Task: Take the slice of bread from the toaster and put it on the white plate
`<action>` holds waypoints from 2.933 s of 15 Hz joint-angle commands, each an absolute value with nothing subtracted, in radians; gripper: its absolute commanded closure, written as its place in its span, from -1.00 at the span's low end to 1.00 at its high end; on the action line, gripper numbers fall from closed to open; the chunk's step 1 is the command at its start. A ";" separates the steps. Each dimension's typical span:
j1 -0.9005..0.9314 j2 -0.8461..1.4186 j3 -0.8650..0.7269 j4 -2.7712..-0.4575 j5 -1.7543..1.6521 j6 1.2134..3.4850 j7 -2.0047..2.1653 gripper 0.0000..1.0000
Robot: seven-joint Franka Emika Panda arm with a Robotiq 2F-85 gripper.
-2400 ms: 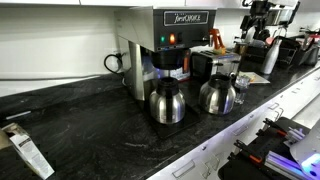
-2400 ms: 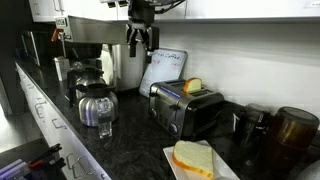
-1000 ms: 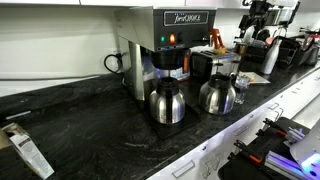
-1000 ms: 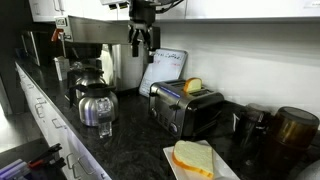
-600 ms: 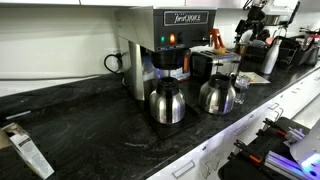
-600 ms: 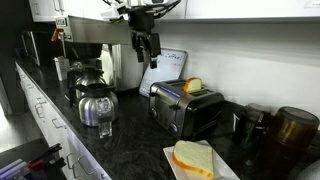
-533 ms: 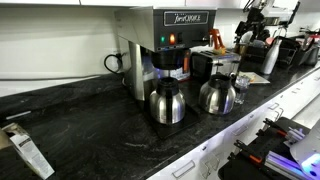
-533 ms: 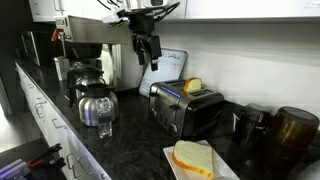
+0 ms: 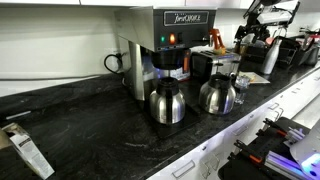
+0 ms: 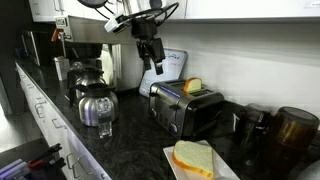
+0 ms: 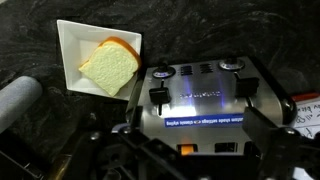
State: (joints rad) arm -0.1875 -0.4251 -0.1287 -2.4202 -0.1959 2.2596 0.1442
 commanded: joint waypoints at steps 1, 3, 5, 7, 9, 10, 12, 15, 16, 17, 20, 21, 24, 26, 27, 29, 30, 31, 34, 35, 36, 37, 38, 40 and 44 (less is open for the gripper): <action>-0.197 -0.424 -0.120 -2.418 -0.190 2.257 0.139 -1.00; -0.186 -0.418 -0.136 -2.422 -0.156 2.288 0.121 -1.00; -0.171 -0.423 -0.147 -2.433 -0.126 2.329 0.079 -1.00; -0.176 -0.419 -0.139 -2.442 -0.146 2.384 0.053 -1.00; -0.166 -0.409 -0.145 -2.456 -0.124 2.455 0.032 -1.00; -0.165 -0.400 -0.141 -2.461 -0.120 2.483 0.038 -1.00; -0.171 -0.379 -0.131 -2.480 -0.129 2.554 0.055 -1.00; -0.178 -0.372 -0.122 -2.483 -0.142 2.533 0.067 -1.00; -0.178 -0.363 -0.122 -2.484 -0.142 2.545 0.067 -1.00; -0.179 -0.360 -0.122 -2.484 -0.142 2.550 0.067 -1.00; -0.179 -0.363 -0.122 -2.484 -0.142 2.551 0.067 -1.00; -0.179 -0.363 -0.122 -2.484 -0.142 2.551 0.067 -1.00; -0.185 -0.354 -0.122 -2.479 -0.149 2.553 0.070 -1.00; -0.196 -0.328 -0.123 -2.472 -0.175 2.584 0.064 -1.00; -0.196 -0.318 -0.127 -2.468 -0.174 2.593 0.058 -1.00; -0.186 -0.287 -0.147 -2.466 -0.150 2.637 0.027 -1.00; -0.178 -0.263 -0.159 -2.462 -0.132 2.658 0.008 -1.00; -0.174 -0.240 -0.167 -2.457 -0.119 2.678 -0.005 -1.00; -0.177 -0.161 -0.177 -2.423 -0.105 2.742 -0.035 -1.00; -0.179 -0.142 -0.178 -2.408 -0.107 2.756 -0.041 -1.00; -0.178 -0.129 -0.180 -2.393 -0.105 2.767 -0.048 -1.00; -0.177 -0.120 -0.182 -2.379 -0.103 2.779 -0.056 -1.00; -0.172 -0.118 -0.182 -2.368 -0.092 2.786 -0.069 -1.00; -0.180 -0.131 -0.172 -2.377 -0.108 2.768 -0.038 -1.00; -0.179 -0.131 -0.172 -2.376 -0.105 2.767 -0.041 -1.00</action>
State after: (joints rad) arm -0.1766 -0.1306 -0.1737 -2.3783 -0.1085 2.7701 -0.0367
